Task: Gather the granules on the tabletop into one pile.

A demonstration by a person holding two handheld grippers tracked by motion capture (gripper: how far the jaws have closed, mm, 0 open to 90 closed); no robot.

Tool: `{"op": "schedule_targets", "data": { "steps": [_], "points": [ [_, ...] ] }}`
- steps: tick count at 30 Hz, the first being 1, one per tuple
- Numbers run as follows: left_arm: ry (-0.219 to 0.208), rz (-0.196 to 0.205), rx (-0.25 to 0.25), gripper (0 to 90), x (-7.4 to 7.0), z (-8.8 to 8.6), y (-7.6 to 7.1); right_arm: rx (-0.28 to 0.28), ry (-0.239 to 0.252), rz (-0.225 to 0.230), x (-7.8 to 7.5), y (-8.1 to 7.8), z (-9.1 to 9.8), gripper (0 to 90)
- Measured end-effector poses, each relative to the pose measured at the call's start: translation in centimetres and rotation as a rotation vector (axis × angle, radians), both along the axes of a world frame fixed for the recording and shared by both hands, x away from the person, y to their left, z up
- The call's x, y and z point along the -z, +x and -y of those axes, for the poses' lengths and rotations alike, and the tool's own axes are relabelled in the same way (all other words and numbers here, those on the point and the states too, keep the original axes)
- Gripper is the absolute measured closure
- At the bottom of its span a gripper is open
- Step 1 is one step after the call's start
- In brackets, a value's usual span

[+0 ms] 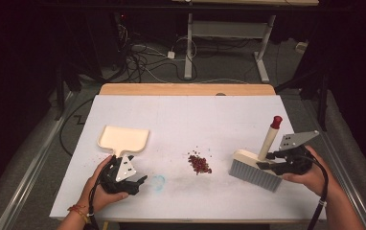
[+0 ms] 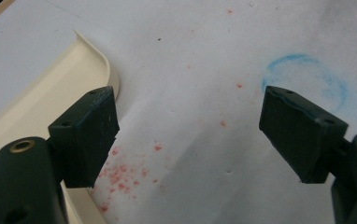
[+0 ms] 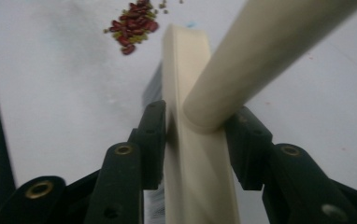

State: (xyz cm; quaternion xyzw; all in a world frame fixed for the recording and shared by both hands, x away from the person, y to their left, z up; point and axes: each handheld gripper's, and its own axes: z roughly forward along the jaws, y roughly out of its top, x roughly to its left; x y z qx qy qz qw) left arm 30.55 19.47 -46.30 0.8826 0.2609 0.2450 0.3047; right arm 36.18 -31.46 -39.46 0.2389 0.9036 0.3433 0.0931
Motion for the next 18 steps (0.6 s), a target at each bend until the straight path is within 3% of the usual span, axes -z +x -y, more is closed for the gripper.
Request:
{"op": "schedule_targets", "data": {
  "steps": [3, 6, 7, 10, 11, 13, 15, 18],
  "points": [
    [0.004, 0.001, 0.002, 19.0, 0.0, 0.0, -0.1, 0.005, -0.016, -0.017, 0.3, 1.6, 0.1, 56.5],
    [0.006, -0.005, 0.001, 19.0, 0.1, 0.0, -0.1, 0.009, -0.046, 0.009, 0.4, 3.0, -0.1, 56.5],
    [0.008, -0.008, 0.001, 19.0, 0.1, 0.0, -0.2, 0.018, -0.052, 0.022, 0.4, 3.4, -0.2, 60.5],
    [0.014, -0.011, 0.007, 19.0, 0.2, 0.2, -0.2, -0.004, 0.016, 0.016, 0.4, 4.7, -0.4, 60.7],
    [0.018, -0.008, 0.008, 19.0, 0.2, 0.2, -0.2, 0.016, -0.010, 0.013, 0.7, 5.1, -0.8, 60.3],
    [0.019, -0.006, 0.009, 19.0, 0.1, 0.2, -0.3, 0.070, -0.108, 0.054, 1.5, 5.5, -1.9, 60.9],
    [0.014, -0.005, 0.006, 19.0, 0.1, 0.1, -0.4, 0.133, -0.071, 0.068, 1.9, 5.5, -2.4, 60.4],
    [0.018, -0.006, 0.007, 19.0, 0.1, 0.0, -0.6, 0.301, -0.024, 0.070, 2.5, 5.4, -2.2, 59.7]
  ]
}}
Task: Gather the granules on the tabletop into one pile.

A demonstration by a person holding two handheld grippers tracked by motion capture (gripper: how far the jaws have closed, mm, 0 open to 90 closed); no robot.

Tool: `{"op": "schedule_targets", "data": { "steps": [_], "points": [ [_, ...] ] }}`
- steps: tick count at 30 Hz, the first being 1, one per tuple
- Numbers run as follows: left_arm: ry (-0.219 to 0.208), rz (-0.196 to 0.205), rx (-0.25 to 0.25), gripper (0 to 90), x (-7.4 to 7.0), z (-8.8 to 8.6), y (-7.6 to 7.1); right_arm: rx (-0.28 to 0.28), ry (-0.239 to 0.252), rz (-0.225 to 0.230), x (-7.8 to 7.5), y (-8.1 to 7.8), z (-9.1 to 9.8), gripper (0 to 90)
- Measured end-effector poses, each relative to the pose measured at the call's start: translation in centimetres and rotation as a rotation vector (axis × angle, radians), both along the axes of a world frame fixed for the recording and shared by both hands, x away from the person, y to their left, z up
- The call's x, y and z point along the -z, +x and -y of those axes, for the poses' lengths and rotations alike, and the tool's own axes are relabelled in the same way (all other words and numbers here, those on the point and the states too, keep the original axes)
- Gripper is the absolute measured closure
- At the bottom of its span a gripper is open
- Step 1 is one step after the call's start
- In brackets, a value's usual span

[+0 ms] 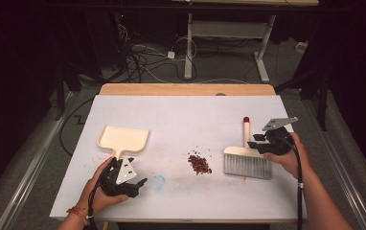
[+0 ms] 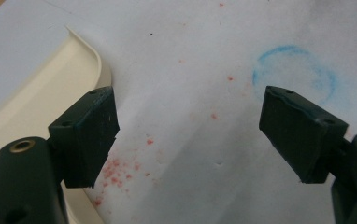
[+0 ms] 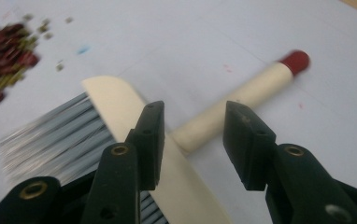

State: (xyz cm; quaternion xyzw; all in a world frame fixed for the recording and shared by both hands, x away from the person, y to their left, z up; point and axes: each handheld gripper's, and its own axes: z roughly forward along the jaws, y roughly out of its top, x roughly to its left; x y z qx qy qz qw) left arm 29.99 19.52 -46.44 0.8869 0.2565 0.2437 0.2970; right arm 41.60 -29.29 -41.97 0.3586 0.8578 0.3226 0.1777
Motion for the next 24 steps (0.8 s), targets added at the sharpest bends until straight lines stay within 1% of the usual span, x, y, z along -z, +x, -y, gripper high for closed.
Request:
{"op": "schedule_targets", "data": {
  "steps": [1, 3, 5, 6, 7, 10, 11, 12, 13, 15, 17, 20, 22, 24],
  "points": [
    [0.001, 0.000, 0.000, 19.0, 0.0, 0.0, 0.0, 0.052, 0.016, -0.006, 0.4, 0.0, 0.1, 58.6],
    [0.007, 0.003, 0.004, 19.0, 0.0, 0.1, -0.1, 0.134, 0.019, -0.033, 1.4, 0.2, 0.0, 56.3],
    [0.009, 0.007, 0.006, 19.0, -0.1, 0.2, -0.1, 0.179, 0.048, -0.066, 2.3, 0.6, -0.3, 52.6],
    [0.008, 0.007, 0.007, 19.0, -0.1, 0.2, -0.2, 0.201, 0.067, -0.073, 2.4, 0.7, -0.4, 52.6],
    [0.010, 0.007, 0.008, 19.0, -0.1, 0.2, -0.2, 0.216, 0.071, -0.077, 2.6, 0.9, -0.6, 51.6],
    [0.014, 0.003, 0.011, 19.0, 0.0, 0.3, 0.0, 0.234, 0.069, -0.082, 3.0, 1.5, -1.4, 52.0],
    [0.016, 0.001, 0.012, 19.0, 0.1, 0.4, 0.0, 0.246, 0.064, -0.091, 3.2, 1.7, -1.8, 53.1],
    [0.017, 0.000, 0.013, 19.0, 0.1, 0.5, 0.0, 0.252, 0.049, -0.093, 3.4, 1.9, -2.1, 52.8],
    [0.023, -0.001, 0.017, 19.0, 0.1, 0.5, 0.1, 0.268, 0.021, -0.095, 3.6, 2.2, -2.3, 50.5],
    [0.022, -0.001, 0.019, 19.0, 0.2, 0.5, 0.1, 0.277, 0.015, -0.115, 4.1, 2.8, -2.5, 48.4],
    [0.023, 0.001, 0.019, 19.0, 0.1, 0.4, 0.0, 0.268, 0.003, -0.110, 4.0, 3.0, -2.6, 49.5],
    [0.013, 0.000, 0.013, 19.0, 0.1, 0.2, 0.0, 0.245, 0.010, -0.110, 3.9, 2.9, -2.5, 50.5],
    [0.015, 0.002, 0.012, 19.0, 0.1, 0.2, 0.0, 0.234, 0.014, -0.114, 3.8, 2.8, -2.3, 50.8],
    [0.014, 0.005, 0.013, 19.0, 0.0, 0.3, 0.0, 0.211, 0.002, -0.094, 3.7, 2.7, -2.3, 50.9]
  ]
}}
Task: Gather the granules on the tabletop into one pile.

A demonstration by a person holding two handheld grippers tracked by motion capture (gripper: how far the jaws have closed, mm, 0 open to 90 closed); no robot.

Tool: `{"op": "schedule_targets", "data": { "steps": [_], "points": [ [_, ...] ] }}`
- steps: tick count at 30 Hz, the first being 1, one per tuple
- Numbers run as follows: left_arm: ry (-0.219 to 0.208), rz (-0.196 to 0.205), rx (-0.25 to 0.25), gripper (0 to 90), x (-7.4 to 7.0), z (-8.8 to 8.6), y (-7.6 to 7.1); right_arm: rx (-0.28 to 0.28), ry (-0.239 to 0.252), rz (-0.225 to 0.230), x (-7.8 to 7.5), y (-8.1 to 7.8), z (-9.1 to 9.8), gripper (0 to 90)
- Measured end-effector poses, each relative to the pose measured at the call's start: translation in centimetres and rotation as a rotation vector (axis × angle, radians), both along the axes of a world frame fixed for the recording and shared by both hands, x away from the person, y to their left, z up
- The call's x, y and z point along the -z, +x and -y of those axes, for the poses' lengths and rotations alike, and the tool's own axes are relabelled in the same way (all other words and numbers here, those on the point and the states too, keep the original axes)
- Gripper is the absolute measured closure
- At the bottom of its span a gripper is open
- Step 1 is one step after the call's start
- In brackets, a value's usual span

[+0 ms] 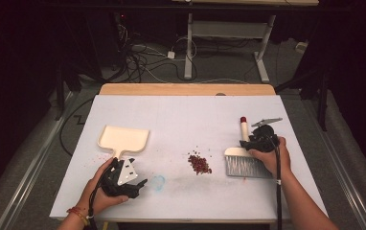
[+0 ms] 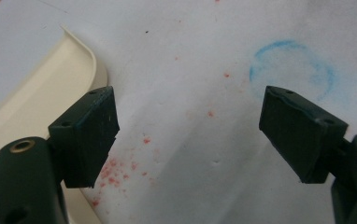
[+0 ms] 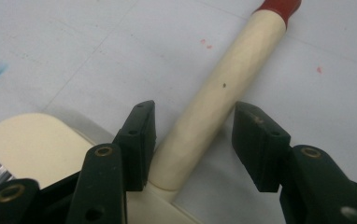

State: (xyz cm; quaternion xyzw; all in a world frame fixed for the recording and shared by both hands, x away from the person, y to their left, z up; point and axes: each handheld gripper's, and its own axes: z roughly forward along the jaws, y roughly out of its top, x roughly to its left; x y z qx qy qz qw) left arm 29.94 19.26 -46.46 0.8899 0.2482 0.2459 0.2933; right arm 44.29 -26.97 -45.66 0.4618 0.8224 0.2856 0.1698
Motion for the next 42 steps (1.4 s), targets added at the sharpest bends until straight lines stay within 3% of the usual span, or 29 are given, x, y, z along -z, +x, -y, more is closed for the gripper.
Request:
{"op": "schedule_targets", "data": {
  "steps": [2, 4, 9, 13, 16, 20, 23, 26, 34, 42],
  "points": [
    [-0.005, 0.004, -0.003, 19.1, -0.1, 0.0, 0.0, -0.013, -0.001, 0.024, -0.1, -0.2, 0.1, 48.7],
    [-0.017, 0.005, -0.010, 19.0, -0.2, -0.1, 0.1, -0.044, 0.012, 0.089, -0.6, -0.8, 0.2, 47.1],
    [-0.032, 0.015, -0.022, 18.8, -0.3, -0.2, 0.6, -0.110, 0.123, 0.276, -3.3, -3.5, 0.9, 39.8],
    [-0.044, 0.025, -0.036, 18.4, -0.5, -0.3, 0.4, -0.143, 0.122, 0.435, -5.0, -6.7, 1.2, 33.9],
    [-0.050, 0.037, -0.048, 18.2, -0.6, -0.5, 0.1, -0.096, 0.108, 0.509, -5.3, -8.8, 1.2, 27.5],
    [-0.058, 0.055, -0.057, 18.1, -0.8, -0.6, -0.2, -0.095, 0.114, 0.542, -4.1, -11.5, 1.2, 26.3],
    [-0.059, 0.062, -0.055, 17.6, -0.9, -0.7, -0.4, -0.101, 0.078, 0.585, -3.2, -13.4, 0.9, 26.2],
    [-0.058, 0.064, -0.052, 17.5, -0.9, -0.7, -0.5, -0.104, 0.084, 0.591, -2.9, -14.6, 0.9, 25.3],
    [-0.053, 0.064, -0.050, 17.5, -0.8, -0.7, -0.4, -0.096, 0.065, 0.570, -2.7, -14.3, 0.8, 23.7],
    [-0.045, 0.061, -0.055, 17.5, -0.8, -0.5, -0.2, -0.116, 0.052, 0.579, -2.8, -14.5, 0.6, 23.5]
  ]
}}
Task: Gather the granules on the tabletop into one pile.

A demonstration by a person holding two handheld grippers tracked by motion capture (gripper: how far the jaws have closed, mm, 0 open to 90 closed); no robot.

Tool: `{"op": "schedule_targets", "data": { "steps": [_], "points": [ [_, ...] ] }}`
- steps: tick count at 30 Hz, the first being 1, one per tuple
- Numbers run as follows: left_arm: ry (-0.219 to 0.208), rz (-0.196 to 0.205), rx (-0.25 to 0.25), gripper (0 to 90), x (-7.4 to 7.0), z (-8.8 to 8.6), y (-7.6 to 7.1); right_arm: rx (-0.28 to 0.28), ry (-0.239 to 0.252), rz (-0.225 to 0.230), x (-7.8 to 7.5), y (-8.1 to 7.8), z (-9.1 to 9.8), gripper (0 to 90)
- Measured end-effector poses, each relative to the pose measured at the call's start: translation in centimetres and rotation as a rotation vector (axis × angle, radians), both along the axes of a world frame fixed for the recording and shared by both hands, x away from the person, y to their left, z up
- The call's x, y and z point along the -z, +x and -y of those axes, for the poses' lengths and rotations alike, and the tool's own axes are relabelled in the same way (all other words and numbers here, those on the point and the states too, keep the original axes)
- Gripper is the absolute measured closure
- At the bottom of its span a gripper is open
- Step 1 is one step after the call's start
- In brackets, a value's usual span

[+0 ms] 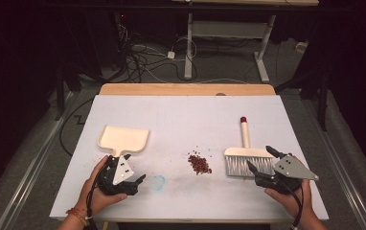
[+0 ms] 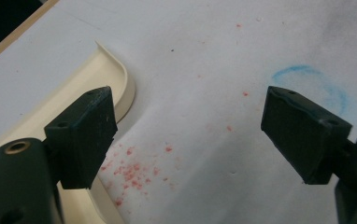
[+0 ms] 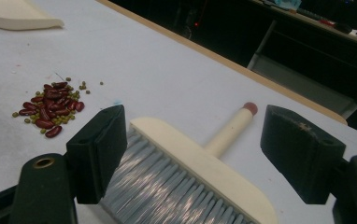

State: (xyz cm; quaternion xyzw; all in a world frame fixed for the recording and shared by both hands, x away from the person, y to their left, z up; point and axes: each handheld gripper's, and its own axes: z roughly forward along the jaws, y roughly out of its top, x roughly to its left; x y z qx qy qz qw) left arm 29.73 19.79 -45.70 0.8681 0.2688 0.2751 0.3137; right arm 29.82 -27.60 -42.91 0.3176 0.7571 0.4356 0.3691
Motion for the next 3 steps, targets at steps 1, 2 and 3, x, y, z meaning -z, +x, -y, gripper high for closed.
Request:
{"op": "schedule_targets", "data": {
  "steps": [1, 2, 3],
  "points": [
    [0.001, 0.000, -0.001, 17.5, 0.00, 0.01, 0.01, -0.001, -0.004, 0.002, 0.00, -0.02, 0.01, 23.5],
    [-0.002, 0.000, -0.002, 17.5, -0.01, 0.01, 0.03, -0.004, -0.004, 0.005, -0.02, -0.05, 0.03, 23.5],
    [-0.002, 0.000, -0.004, 17.5, -0.04, 0.02, 0.07, -0.005, -0.002, 0.005, -0.04, -0.05, 0.05, 23.6]
  ]
}}
